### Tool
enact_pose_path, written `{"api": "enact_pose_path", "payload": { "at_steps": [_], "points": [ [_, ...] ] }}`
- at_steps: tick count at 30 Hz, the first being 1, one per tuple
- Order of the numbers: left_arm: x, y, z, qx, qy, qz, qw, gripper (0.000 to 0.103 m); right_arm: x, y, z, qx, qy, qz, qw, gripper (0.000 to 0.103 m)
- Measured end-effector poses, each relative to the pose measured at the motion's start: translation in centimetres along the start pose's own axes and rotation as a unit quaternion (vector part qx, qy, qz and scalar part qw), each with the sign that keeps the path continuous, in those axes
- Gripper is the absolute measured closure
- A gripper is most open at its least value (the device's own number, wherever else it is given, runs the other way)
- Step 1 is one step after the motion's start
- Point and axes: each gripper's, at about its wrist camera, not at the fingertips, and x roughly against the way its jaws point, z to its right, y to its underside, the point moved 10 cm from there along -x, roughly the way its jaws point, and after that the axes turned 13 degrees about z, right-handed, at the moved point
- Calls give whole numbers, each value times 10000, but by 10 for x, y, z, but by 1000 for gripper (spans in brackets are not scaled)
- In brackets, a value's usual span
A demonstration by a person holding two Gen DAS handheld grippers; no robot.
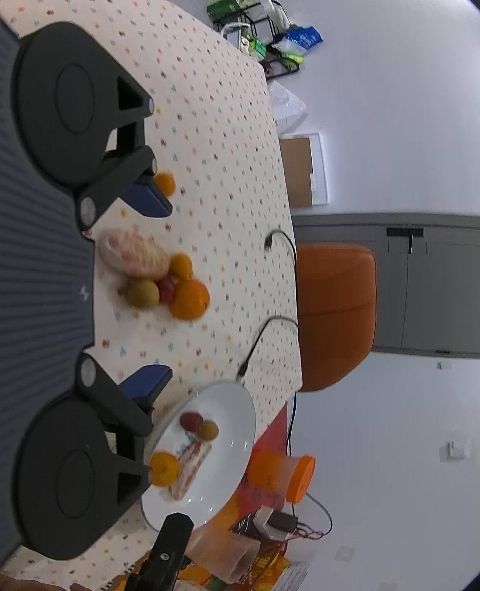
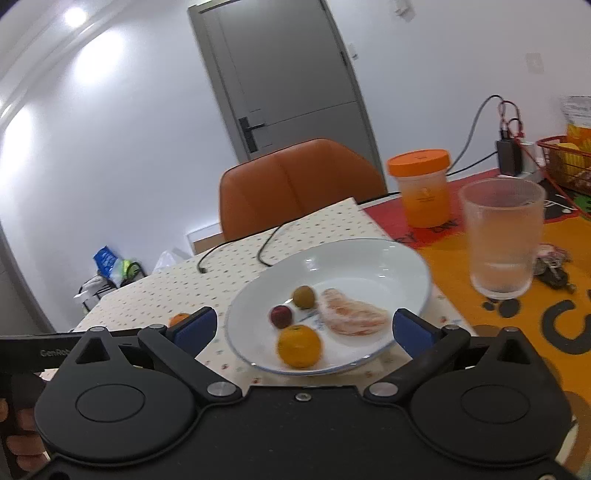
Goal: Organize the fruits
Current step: 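Move both open tools back toward the fruit pile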
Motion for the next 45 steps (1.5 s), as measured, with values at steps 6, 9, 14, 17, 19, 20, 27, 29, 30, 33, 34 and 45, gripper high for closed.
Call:
{"api": "enact_pose_path", "payload": {
  "at_steps": [6,9,14,17,19,20,27,29,30,33,34,45],
  "points": [
    [5,1,-27,166,-229,17,9996,17,-6,6,-24,102,-183,-84,9997,0],
    [7,2,-37,234,-284,11,9993,17,-6,7,-37,158,-361,-30,9992,0],
    [10,4,-52,307,-377,27,9988,17,-8,11,-59,306,-589,-79,9978,0],
    [12,6,-61,368,-397,30,9985,17,-9,13,-70,359,-712,-103,9968,1],
    [13,7,-66,403,-418,60,9983,17,-11,15,-77,424,-806,-128,9958,2],
    [13,7,-68,431,-431,72,9981,17,-11,16,-81,449,-857,-153,9952,3],
    [13,9,-82,601,-478,95,9970,22,-19,26,-103,547,-1143,-339,9914,16],
    [11,10,-84,610,-483,87,9969,27,-20,29,-108,562,-1212,-404,9902,19],
    [10,10,-85,624,-478,69,9969,29,-22,30,-111,571,-1253,-430,9895,22],
    [7,12,-87,661,-463,31,9967,34,-25,34,-117,604,-1344,-520,9877,28],
    [6,13,-87,664,-463,28,9967,35,-26,36,-120,611,-1371,-552,9871,29],
    [-15,19,-93,759,-410,-115,9962,50,-49,56,-133,649,-1464,-984,9822,52]
  ]
}}
